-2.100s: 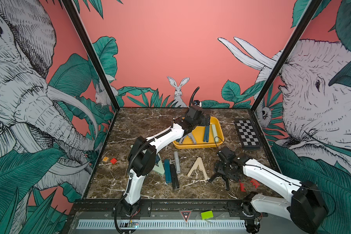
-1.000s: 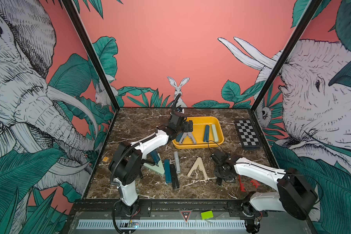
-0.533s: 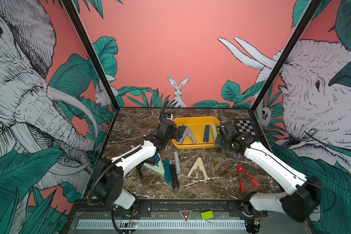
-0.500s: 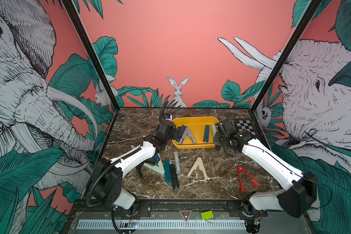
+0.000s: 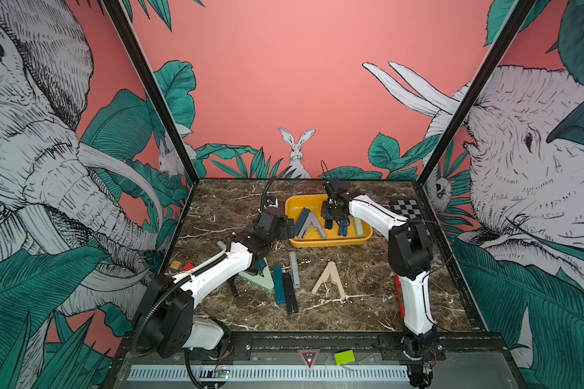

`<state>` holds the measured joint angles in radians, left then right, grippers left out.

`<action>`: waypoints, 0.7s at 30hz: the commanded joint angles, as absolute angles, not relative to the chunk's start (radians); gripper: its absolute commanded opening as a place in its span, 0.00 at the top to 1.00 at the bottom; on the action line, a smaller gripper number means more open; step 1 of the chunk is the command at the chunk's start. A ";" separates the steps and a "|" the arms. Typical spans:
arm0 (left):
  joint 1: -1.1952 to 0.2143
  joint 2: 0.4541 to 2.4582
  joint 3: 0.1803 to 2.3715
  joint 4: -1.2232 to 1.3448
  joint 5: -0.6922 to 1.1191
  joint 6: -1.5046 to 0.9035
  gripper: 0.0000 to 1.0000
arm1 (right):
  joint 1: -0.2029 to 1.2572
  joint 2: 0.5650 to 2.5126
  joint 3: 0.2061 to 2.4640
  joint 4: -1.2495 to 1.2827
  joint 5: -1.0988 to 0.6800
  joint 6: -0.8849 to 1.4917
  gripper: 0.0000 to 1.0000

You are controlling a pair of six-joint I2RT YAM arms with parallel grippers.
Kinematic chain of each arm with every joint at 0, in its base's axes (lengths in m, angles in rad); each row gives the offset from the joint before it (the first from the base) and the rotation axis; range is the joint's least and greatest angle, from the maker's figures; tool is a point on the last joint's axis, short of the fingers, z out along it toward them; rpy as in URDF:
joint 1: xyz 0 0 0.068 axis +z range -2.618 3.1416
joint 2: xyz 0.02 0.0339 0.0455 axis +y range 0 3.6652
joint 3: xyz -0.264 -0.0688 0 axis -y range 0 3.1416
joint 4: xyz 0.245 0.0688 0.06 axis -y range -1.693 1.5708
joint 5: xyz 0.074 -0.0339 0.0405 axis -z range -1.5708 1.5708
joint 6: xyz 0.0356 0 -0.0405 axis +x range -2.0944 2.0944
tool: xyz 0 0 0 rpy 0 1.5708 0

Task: Put the pruning pliers into the storage box
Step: Place the pruning pliers in the storage box.

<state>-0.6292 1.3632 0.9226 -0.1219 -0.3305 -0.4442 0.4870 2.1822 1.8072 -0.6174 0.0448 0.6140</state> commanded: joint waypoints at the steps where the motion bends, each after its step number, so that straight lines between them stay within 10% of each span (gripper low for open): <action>1: -0.625 1.309 0.883 -0.150 -0.354 -0.460 0.01 | 0.461 2.202 1.854 -0.611 0.026 0.583 1.00; 21: -0.624 1.342 0.888 -0.154 -0.356 -0.467 0.01 | 0.398 2.328 1.933 -0.864 0.147 0.479 0.91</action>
<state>-0.6292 1.3426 0.8841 -0.1329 -0.3393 -0.4530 0.4046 2.3238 1.9419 -0.8135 0.0978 0.5049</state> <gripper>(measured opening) 0.989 0.287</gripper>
